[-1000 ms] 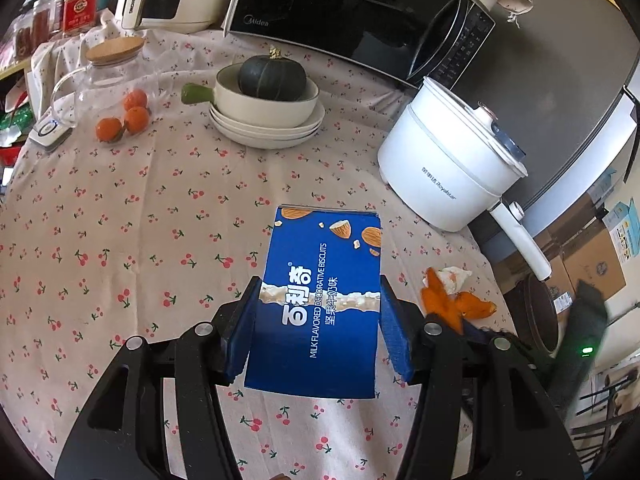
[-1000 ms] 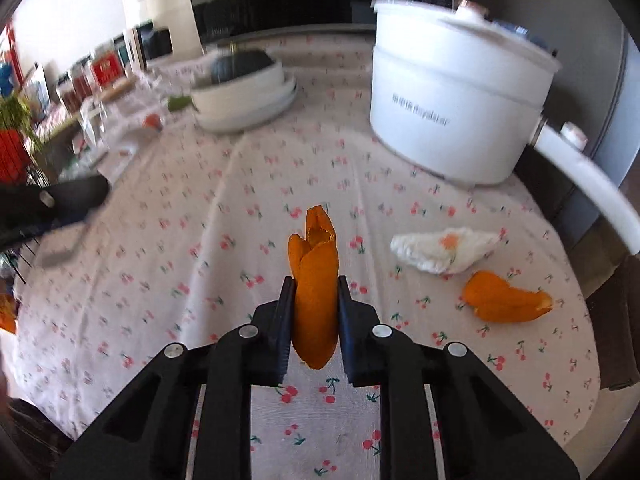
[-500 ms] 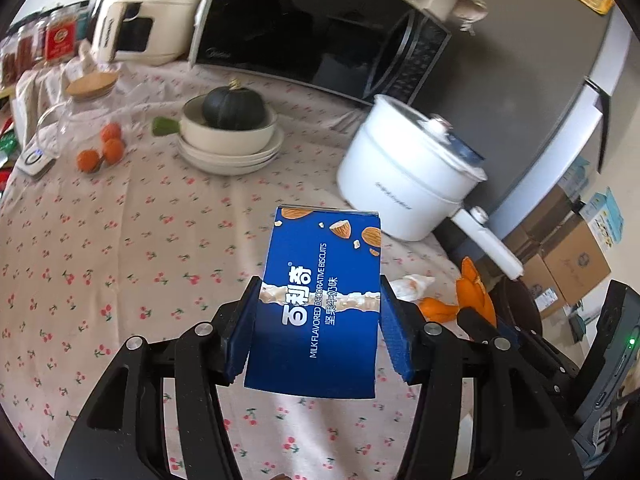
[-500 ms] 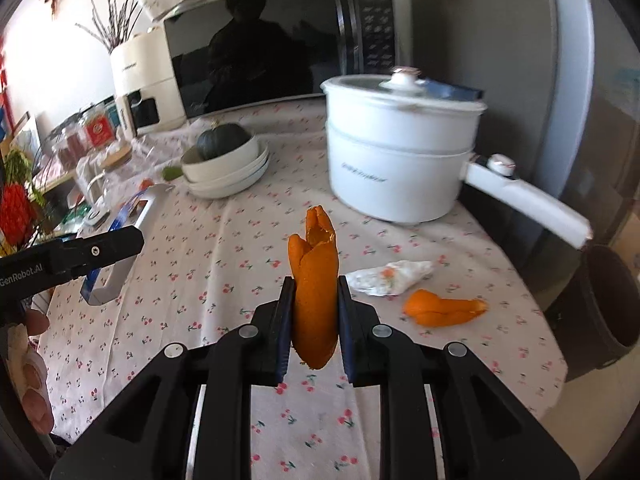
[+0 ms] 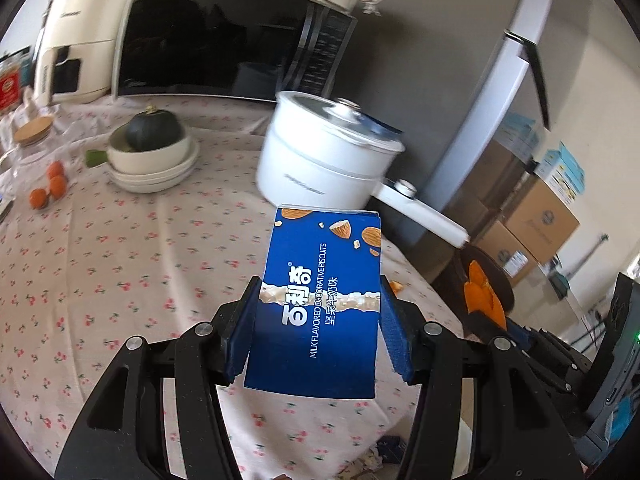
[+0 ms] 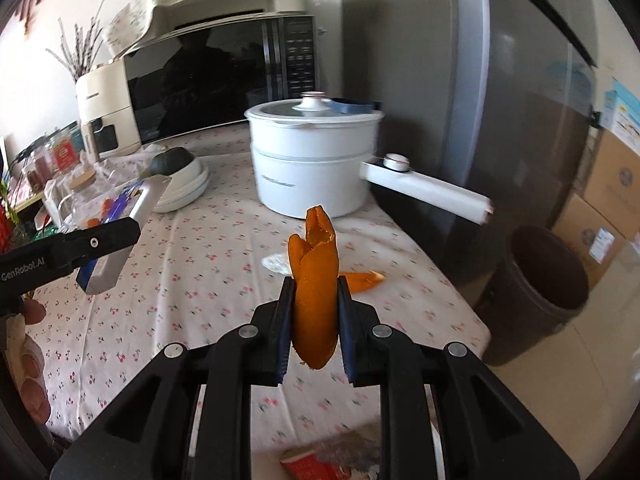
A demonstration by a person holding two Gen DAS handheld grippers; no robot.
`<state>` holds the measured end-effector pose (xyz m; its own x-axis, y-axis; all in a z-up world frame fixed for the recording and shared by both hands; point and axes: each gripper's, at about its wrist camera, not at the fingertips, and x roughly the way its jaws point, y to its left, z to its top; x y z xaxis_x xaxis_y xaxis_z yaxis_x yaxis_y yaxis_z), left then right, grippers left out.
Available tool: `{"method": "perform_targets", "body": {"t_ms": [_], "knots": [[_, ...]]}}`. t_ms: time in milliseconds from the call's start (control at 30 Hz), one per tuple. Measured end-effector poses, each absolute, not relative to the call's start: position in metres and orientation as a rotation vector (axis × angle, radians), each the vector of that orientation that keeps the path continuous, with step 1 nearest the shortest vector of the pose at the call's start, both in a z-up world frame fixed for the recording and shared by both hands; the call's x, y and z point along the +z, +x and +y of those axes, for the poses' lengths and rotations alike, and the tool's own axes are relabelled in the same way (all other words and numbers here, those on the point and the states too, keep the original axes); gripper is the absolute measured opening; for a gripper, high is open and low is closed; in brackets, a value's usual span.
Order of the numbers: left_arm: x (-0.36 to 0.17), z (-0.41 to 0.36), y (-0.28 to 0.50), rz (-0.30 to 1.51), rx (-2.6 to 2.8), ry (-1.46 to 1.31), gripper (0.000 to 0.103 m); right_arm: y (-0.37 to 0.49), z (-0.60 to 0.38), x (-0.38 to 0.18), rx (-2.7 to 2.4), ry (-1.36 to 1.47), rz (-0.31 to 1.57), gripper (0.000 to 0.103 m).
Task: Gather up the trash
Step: 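Carry both items over the basin and open the right tool to drop the peel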
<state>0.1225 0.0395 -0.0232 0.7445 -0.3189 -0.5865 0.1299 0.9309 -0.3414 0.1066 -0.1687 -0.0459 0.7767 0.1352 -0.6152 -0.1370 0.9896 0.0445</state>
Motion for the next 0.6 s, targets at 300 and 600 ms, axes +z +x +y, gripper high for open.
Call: {"method": "perform_targets", "body": {"t_ms": [300, 600], "knots": [[-0.025, -0.006, 0.111, 0.691, -0.350, -0.216, 0.053, 0.054, -0.214, -0.069, 0.069, 0.045, 0.736, 0.035], [-0.028, -0.053, 0.098, 0.701, -0.460, -0.147, 0.053, 0.011, -0.252, -0.070, -0.109, 0.048, 0.649, 0.069]]}}
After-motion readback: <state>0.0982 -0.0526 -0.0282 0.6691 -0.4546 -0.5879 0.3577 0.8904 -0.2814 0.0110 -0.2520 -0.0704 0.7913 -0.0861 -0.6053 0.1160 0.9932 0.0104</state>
